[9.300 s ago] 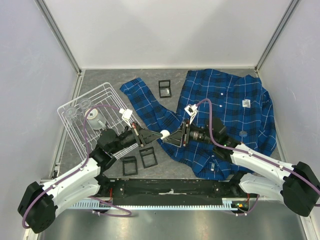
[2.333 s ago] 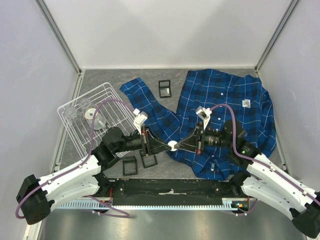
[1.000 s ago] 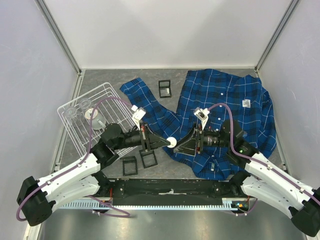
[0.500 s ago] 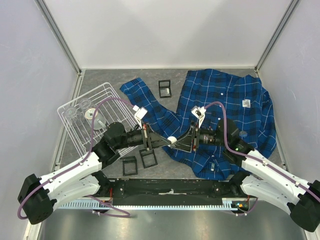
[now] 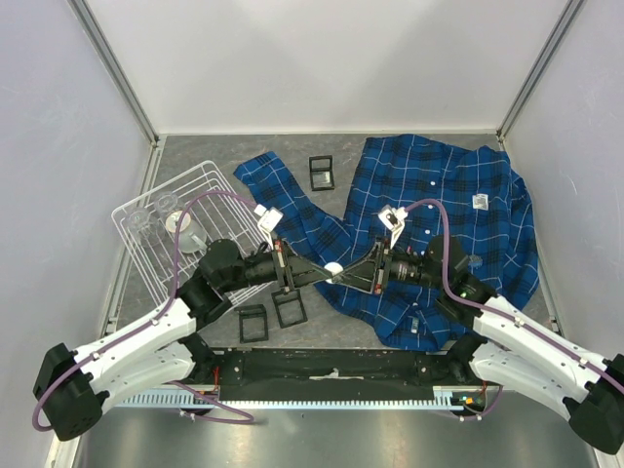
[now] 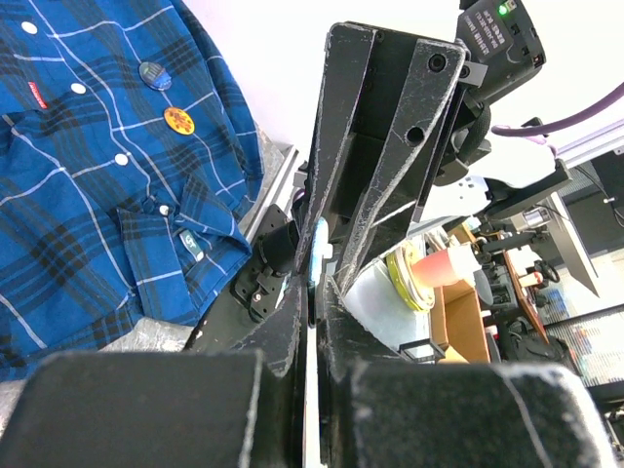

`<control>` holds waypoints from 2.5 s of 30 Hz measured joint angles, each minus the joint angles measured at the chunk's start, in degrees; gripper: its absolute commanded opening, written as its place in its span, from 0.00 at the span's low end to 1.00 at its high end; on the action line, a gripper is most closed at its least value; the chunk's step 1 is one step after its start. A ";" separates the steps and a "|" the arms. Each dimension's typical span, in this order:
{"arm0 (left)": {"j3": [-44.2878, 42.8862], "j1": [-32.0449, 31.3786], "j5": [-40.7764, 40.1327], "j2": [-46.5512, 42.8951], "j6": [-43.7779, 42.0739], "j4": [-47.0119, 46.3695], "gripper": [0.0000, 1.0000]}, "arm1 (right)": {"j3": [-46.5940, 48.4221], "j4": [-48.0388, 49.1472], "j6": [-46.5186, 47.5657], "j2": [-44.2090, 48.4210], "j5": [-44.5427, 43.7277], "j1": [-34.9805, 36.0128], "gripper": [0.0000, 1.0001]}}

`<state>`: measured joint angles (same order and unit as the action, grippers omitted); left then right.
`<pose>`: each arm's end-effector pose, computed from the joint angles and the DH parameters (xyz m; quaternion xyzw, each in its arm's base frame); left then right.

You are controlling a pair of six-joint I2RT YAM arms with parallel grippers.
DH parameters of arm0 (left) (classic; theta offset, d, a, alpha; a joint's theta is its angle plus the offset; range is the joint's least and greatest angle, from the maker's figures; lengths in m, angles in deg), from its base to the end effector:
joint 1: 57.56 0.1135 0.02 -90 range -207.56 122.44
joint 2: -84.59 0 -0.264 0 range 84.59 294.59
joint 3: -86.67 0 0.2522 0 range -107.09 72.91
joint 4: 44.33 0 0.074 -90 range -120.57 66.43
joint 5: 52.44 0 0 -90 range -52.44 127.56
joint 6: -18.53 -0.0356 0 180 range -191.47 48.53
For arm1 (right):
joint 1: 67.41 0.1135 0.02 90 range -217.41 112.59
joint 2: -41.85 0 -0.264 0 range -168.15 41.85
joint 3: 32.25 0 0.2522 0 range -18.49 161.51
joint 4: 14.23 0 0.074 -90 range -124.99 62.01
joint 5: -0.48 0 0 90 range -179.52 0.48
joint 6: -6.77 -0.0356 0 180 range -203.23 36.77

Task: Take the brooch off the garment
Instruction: Close the brooch.

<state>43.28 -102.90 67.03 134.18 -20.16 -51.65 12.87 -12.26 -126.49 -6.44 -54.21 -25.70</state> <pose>0.1313 -0.1578 0.2893 0.1461 0.6857 -0.6342 0.3261 0.1350 0.1479 0.2945 -0.2030 0.6836 0.6101 0.3453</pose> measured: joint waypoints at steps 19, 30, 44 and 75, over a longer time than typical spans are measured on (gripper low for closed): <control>0.00 0.00 -0.85 -0.37 -0.46 0.22 0.02 | -2.34 3.02 -5.77 1.40 -4.59 0.96 0.12; -1.03 -0.63 -1.77 -0.66 -5.20 2.80 0.02 | -2.23 2.12 -7.87 0.76 -5.66 1.09 0.06; -1.88 -3.74 -8.33 -1.36 -8.81 6.08 0.02 | -2.01 -1.53 -13.18 1.44 -10.86 2.03 0.02; -6.99 -7.23 -20.65 -5.11 -5.99 27.32 0.02 | -2.93 -14.25 4.02 9.81 -20.55 3.43 0.67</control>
<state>36.29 -110.13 46.38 129.06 -26.15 -24.33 9.94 -26.51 -122.47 3.37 -74.75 -22.27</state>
